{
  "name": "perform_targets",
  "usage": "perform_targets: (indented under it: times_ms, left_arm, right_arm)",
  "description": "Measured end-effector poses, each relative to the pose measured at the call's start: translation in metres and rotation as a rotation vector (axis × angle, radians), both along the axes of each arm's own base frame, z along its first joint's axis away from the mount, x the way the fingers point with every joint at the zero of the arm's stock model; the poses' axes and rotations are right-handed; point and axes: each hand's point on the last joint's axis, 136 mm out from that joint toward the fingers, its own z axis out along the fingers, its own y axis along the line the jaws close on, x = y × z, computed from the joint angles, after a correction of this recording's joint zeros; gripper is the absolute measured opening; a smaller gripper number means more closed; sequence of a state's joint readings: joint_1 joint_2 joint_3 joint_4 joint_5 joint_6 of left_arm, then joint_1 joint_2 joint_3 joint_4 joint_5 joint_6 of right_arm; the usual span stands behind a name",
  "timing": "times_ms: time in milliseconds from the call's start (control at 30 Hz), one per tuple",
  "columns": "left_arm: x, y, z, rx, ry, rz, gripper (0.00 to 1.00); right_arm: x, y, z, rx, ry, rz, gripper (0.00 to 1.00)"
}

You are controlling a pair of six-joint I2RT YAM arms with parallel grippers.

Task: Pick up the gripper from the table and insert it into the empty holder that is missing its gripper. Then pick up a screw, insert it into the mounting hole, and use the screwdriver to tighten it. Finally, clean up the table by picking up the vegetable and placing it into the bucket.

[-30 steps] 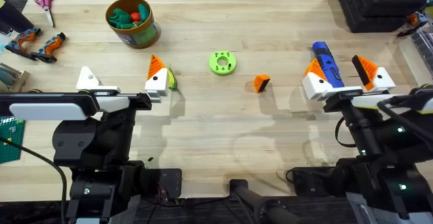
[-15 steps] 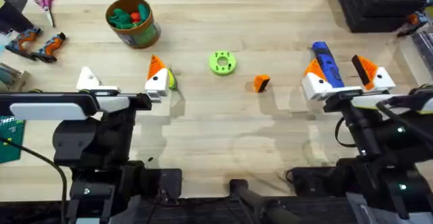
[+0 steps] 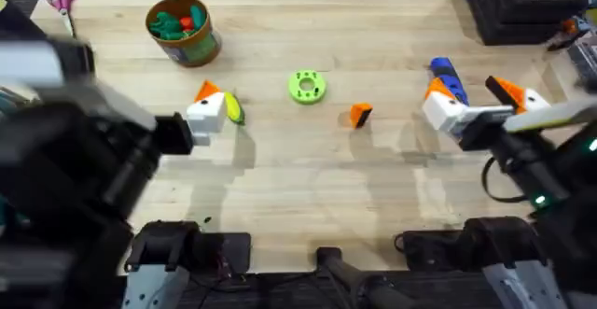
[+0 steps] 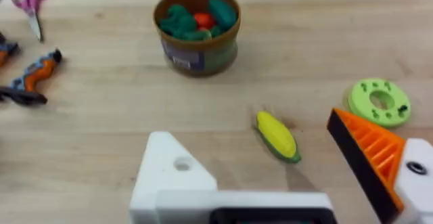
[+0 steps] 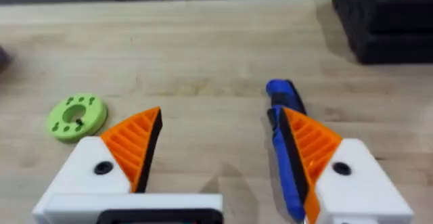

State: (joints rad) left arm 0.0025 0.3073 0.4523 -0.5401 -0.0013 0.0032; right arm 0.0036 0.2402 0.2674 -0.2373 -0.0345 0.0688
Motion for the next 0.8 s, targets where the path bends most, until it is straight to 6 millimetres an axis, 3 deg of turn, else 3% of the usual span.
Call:
perform_targets:
  times_ms: [133, 167, 333, 533, 800]
  left_arm:
    - [0.004, 0.001, 0.008, 0.004, 0.206, 0.001, 0.985]
    - [0.009, 0.001, 0.017, 0.004, 0.348, 0.0, 0.985]
    - [0.016, 0.001, 0.034, 0.004, 0.543, 0.0, 0.985]
    - [0.029, 0.001, 0.047, 0.003, 0.636, 0.0, 0.985]
    - [0.043, -0.004, 0.029, -0.023, 0.705, -0.015, 0.985]
  right_arm:
    - [0.006, 0.002, 0.007, 0.0, 0.163, 0.01, 0.993]
    - [0.012, 0.002, 0.013, -0.021, 0.302, 0.023, 0.994]
    - [0.024, 0.002, 0.034, -0.054, 0.511, 0.047, 0.994]
    - [0.04, 0.002, 0.053, -0.063, 0.654, 0.059, 0.993]
    - [0.05, 0.002, 0.052, -0.07, 0.681, 0.066, 0.994]
